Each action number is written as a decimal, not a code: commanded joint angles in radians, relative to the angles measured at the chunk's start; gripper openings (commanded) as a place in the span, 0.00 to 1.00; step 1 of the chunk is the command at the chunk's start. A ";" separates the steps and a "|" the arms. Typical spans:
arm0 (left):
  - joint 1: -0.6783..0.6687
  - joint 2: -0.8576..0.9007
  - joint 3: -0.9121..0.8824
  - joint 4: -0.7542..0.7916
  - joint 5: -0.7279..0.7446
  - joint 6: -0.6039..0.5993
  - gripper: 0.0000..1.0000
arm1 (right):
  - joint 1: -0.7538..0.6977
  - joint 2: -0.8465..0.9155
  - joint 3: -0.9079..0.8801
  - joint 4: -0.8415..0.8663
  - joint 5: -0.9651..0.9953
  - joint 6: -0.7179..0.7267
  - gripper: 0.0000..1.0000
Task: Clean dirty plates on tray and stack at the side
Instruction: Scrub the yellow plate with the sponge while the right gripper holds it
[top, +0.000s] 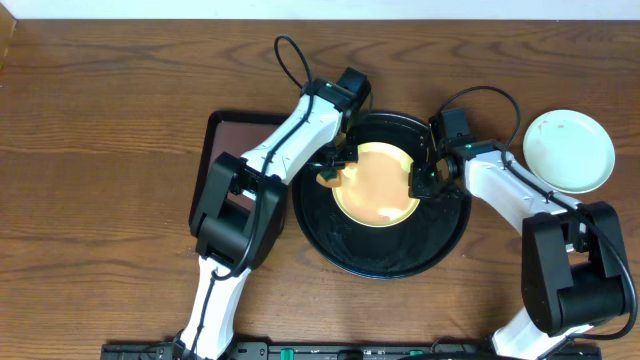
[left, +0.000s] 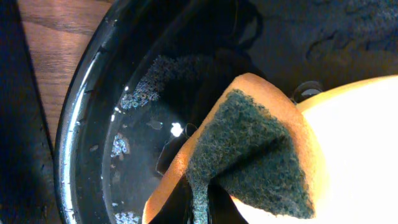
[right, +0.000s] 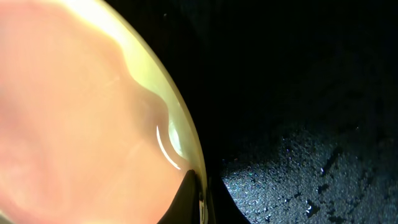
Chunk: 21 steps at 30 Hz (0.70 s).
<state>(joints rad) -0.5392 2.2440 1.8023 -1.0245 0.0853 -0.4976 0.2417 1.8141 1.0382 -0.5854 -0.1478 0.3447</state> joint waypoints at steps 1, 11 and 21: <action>-0.081 0.019 -0.018 0.020 0.117 -0.016 0.07 | -0.004 0.030 -0.023 -0.002 0.091 -0.001 0.01; -0.064 -0.015 0.109 -0.085 0.112 -0.016 0.07 | -0.004 0.030 -0.023 0.000 0.091 -0.001 0.01; -0.074 -0.006 0.091 0.020 0.221 -0.119 0.07 | -0.004 0.030 -0.023 0.002 0.091 -0.001 0.01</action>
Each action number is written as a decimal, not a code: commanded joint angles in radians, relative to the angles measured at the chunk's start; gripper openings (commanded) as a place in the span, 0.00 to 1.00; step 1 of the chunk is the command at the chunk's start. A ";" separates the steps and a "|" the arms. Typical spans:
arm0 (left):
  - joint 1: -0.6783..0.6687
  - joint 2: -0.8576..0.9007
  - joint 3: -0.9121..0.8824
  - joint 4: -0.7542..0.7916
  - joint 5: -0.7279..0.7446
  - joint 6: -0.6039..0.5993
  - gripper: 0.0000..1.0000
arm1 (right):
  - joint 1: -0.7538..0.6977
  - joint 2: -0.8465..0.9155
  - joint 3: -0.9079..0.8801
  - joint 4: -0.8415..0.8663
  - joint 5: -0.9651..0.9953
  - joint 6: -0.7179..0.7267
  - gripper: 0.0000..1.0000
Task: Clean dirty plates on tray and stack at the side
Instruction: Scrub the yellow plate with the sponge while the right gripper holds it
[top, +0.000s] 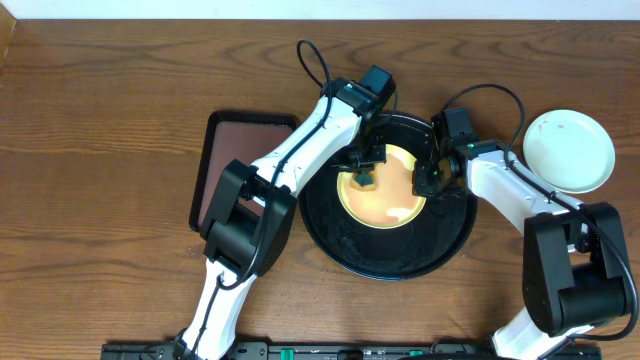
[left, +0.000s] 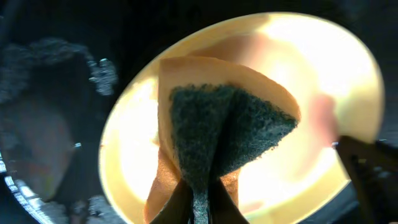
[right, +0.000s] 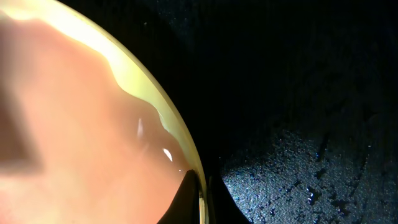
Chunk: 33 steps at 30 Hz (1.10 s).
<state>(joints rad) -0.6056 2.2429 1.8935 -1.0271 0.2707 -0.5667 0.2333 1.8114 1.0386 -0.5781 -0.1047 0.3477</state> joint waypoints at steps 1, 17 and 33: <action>-0.011 0.000 -0.015 0.055 0.036 -0.063 0.07 | 0.004 0.033 -0.023 -0.005 0.048 -0.003 0.01; -0.087 0.009 -0.199 0.216 0.132 -0.087 0.08 | 0.004 0.033 -0.023 -0.005 0.047 -0.003 0.01; 0.021 0.009 -0.212 0.244 -0.292 0.123 0.08 | 0.007 0.032 -0.023 -0.005 0.045 -0.004 0.01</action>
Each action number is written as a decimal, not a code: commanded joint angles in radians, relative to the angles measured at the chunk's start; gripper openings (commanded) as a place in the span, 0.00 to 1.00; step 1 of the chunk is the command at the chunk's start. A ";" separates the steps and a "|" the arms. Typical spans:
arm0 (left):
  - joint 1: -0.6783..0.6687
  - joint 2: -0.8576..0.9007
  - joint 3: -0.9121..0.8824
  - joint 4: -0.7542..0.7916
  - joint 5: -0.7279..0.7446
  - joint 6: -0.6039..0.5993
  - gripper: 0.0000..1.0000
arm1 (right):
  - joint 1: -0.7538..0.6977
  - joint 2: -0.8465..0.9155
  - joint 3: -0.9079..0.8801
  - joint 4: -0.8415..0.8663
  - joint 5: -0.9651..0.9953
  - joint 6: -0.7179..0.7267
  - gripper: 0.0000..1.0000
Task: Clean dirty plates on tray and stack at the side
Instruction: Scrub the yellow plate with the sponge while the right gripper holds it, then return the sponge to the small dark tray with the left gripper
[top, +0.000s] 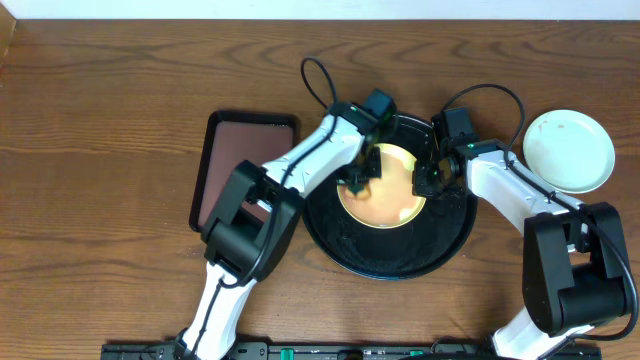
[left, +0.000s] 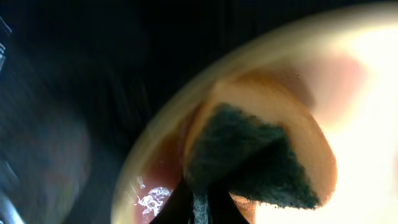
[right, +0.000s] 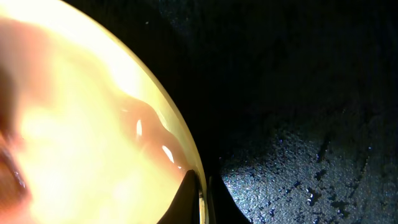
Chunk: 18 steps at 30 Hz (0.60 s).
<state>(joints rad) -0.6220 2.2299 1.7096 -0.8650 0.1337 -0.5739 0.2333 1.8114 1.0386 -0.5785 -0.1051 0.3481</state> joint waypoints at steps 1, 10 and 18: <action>0.037 0.022 -0.028 0.105 -0.155 0.151 0.07 | 0.008 0.032 -0.023 -0.005 0.045 -0.004 0.01; 0.035 0.017 -0.025 0.142 -0.449 0.220 0.07 | 0.010 0.032 -0.023 -0.009 0.045 -0.004 0.01; 0.039 -0.130 0.005 0.133 -0.481 0.219 0.07 | 0.012 0.032 -0.023 -0.013 0.045 -0.004 0.01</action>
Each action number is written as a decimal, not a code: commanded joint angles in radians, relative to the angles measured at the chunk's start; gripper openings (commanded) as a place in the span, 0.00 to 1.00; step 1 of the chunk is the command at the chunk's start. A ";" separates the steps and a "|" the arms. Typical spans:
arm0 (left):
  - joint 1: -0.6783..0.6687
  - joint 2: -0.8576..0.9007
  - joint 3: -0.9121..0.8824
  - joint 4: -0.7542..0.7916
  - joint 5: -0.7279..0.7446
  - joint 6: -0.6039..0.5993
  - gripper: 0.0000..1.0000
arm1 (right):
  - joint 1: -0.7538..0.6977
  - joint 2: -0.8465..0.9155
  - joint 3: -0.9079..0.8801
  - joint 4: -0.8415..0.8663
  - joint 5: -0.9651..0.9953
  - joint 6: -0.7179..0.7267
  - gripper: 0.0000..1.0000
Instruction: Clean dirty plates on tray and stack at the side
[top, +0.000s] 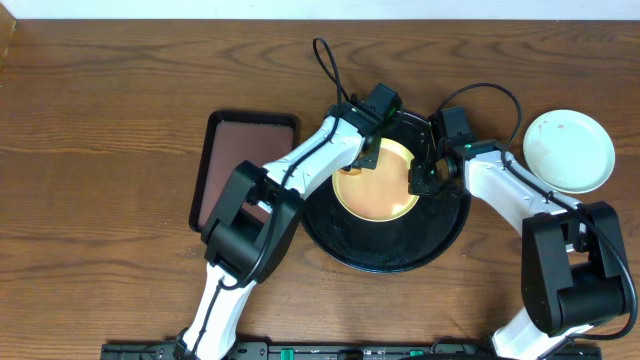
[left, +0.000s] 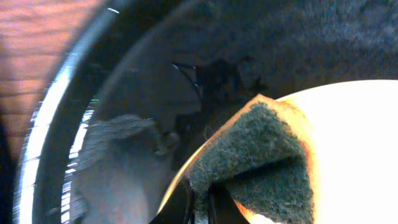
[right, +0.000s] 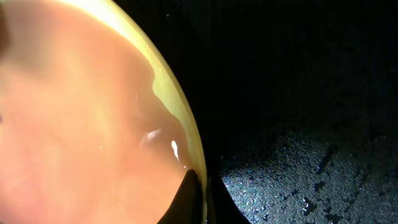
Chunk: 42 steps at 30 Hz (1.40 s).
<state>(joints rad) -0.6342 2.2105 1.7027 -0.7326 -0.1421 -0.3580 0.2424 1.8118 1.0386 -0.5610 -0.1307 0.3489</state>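
A yellow plate (top: 378, 182) lies in the round black tray (top: 440, 235). My right gripper (top: 419, 182) is shut on the plate's right rim (right: 186, 134), one finger on each side. My left gripper (top: 364, 160) is shut on a folded sponge (left: 261, 155), orange with a dark green scouring face, at the plate's upper left edge (left: 348, 118). In the left wrist view the sponge overlaps the plate's rim and the wet black tray wall (left: 118, 143). A white plate (top: 569, 151) sits on the table at the far right.
A flat brown rectangular tray (top: 240, 160) lies left of the black tray, partly under my left arm. Cables loop above both wrists. Wet droplets cover the black tray floor (right: 298, 180).
My left gripper has moved with the sponge from the plate's left inner part up to its upper left edge. The right gripper still holds the rim, and the plate has barely shifted.
The sponge was at the plate's left edge with the right gripper pinching the right rim. Then the sponge was over the plate's middle. Then it pressed on the left inner part. Now it is at the upper left rim, the plate held throughout.
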 joint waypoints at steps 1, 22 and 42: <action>0.055 -0.148 0.012 -0.003 -0.178 -0.004 0.07 | 0.002 0.032 -0.023 -0.030 0.070 -0.005 0.01; 0.410 -0.417 -0.237 -0.309 0.148 -0.046 0.08 | 0.002 0.032 -0.023 0.032 -0.081 -0.216 0.01; 0.624 -0.635 -0.257 -0.386 0.291 -0.021 0.78 | 0.004 -0.007 0.098 0.013 -0.157 -0.220 0.01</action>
<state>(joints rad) -0.0544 1.6825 1.4105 -1.0958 0.1234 -0.3931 0.2352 1.8240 1.0611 -0.5297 -0.2108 0.1623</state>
